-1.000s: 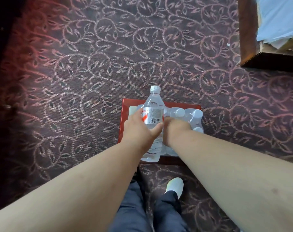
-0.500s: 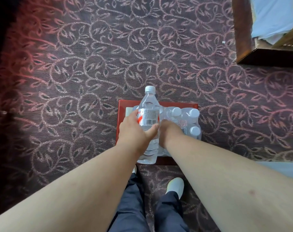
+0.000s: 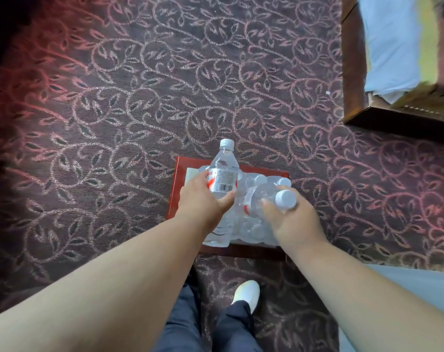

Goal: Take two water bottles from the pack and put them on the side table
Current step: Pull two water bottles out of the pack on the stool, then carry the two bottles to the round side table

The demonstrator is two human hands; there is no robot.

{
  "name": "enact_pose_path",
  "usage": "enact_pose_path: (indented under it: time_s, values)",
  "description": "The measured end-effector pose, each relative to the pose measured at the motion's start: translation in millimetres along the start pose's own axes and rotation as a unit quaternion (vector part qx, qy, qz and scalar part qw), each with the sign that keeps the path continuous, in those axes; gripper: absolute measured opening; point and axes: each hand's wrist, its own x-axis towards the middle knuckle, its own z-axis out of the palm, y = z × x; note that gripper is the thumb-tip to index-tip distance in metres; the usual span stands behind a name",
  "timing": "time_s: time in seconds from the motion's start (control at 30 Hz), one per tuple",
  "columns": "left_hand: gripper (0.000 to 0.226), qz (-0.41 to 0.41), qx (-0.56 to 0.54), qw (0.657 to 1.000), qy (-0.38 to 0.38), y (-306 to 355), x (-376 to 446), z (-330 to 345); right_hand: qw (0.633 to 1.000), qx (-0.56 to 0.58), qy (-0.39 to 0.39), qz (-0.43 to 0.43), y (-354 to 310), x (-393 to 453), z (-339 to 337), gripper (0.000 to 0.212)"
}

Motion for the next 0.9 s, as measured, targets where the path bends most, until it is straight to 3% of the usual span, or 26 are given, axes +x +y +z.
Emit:
enact_pose_path:
  time_s: [0.03, 0.1, 0.17, 0.23, 0.3, 0.43, 0.57, 0.63, 0.8, 0.9]
  values:
    - [0.07, 0.002, -0.003, 1.0, -0.002, 0.6, -0.7, -0.5, 0.999, 0.013, 0.033, -0.02, -1.4, -4.3, -9.4, 0.017]
    - [0.067, 0.006, 0.004, 1.0, 0.004, 0.2, -1.6, -1.2, 0.992, -0.005, 0.1, -0.082, -8.2, -10.2, -27.5, 0.047]
    - [0.07, 0.003, 0.015, 1.0, 0.009, 2.0, -3.9, -1.6, 0.98, 0.025, 0.157, -0.123, -16.5, -10.5, -44.0, 0.05]
    - [0.064, -0.002, 0.022, 1.0, 0.009, 3.3, -3.9, -1.6, 0.973, 0.098, 0.197, -0.073, -24.0, -1.4, -53.9, 0.036]
    - [0.052, -0.01, 0.017, 1.0, -0.002, 9.4, -4.8, -4.1, 0.966, 0.156, 0.203, 0.034, -34.7, 10.1, -60.2, 0.04]
    - [0.039, -0.041, -0.069, 0.994, -0.072, 18.5, -13.2, -15.9, 0.945, 0.258, 0.14, 0.147, -57.2, 17.6, -63.5, 0.042]
    - [0.057, -0.027, -0.217, 0.964, -0.154, 36.2, -44.0, -40.7, 0.934, 0.28, 0.061, 0.216, -75.0, 15.3, -75.0, 0.048]
    - [0.055, -0.017, -0.27, 0.942, -0.197, 56.4, -64.3, -61.5, 0.924, 0.294, 0.02, 0.242, -90.2, 13.4, -85.8, 0.041]
    - [0.054, -0.028, -0.345, 0.906, -0.244, 101.1, -136.0, -113.2, 0.915, 0.3, -0.122, 0.24, -147.5, -12.8, -105.7, 0.04]
    - [0.022, 0.013, -0.352, 0.915, -0.199, 123.5, -184.4, -133.6, 0.906, 0.316, -0.186, 0.211, -188.2, -41.4, -111.1, 0.043]
